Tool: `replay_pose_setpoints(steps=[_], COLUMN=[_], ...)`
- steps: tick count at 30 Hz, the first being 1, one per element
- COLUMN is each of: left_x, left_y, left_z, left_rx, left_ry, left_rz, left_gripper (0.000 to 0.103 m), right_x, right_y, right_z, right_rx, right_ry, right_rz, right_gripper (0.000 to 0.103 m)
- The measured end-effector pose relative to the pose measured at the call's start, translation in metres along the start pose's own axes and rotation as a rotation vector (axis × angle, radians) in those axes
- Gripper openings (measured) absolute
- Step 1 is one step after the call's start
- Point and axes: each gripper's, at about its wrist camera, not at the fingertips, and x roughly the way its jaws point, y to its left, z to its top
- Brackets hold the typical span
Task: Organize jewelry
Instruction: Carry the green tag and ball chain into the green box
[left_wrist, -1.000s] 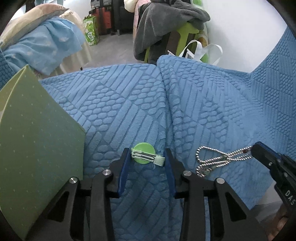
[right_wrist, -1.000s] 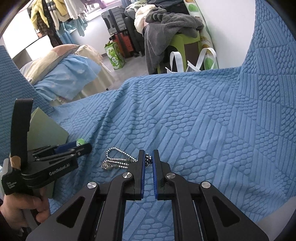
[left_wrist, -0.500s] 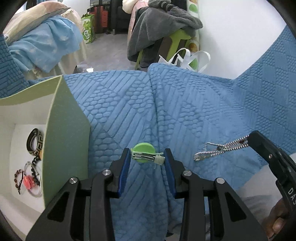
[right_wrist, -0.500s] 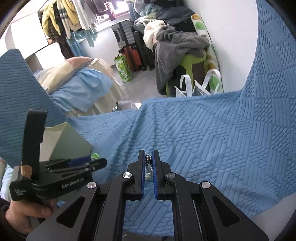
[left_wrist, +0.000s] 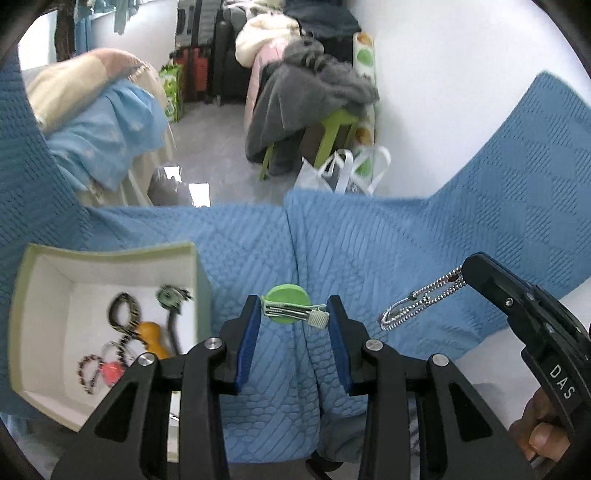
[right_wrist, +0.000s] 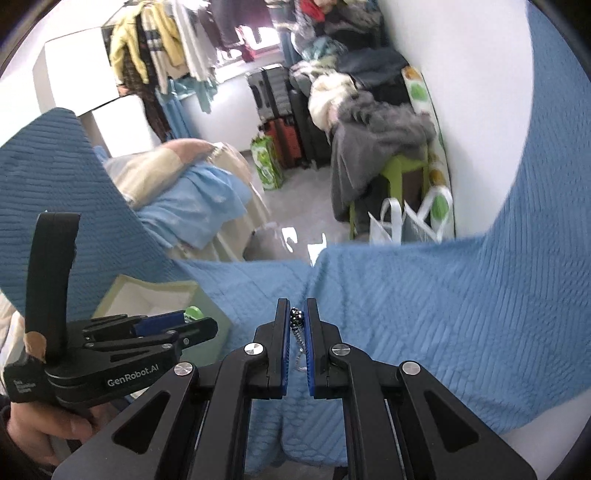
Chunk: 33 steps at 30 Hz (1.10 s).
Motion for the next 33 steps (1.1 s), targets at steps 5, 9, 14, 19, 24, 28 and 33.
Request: replay_pose_setpoints(steps=[5,9,14,19,24,28,33], left_x=[-0.045,-0.071,-0.086,-0.081,-0.070,-0.057,-0.039], left_y=[0.018,0.037,0.075,0.109,0.135,0.152,0.168], left_z=[0.015,0.018,0.010,-0.005,-0.024,-0.038,-0.055], left_rx=[0.003,0.009,-0.020,-0.047,-0.075,-0.097,-0.129], left_ry=[-0.061,-0.089,-0.094,-0.060,-0.020,0.014,0.054], left_rz=[0.009,0.029,0.047,0.063,0.067,0.063,0.053], left_gripper=[0.037,0.038,0.038,0.038,0.038,0.038,0.038], right_x=[-0.027,-0.037,-0.031,-0.005,0.020,0.043,0.066], right_y=[0.039,0.074,0.109,0.142,0.160,0.167,0.169], right_z=[0.031,0.047,0.049,0.031,0.004,-0.020,-0.045], right_rx=[-0.057,-0.093,-0.111,-0.122,-0.096,-0.092,-0.113], right_ry=[-0.054,-0.077,-0.064,0.000,0.070,0.140,0.210], right_rz=[0.033,0.070,0.127,0.165,0.211,0.204,0.169], right_gripper=[0.005,0.005,0.005,0.005,0.005,0.005,0.006])
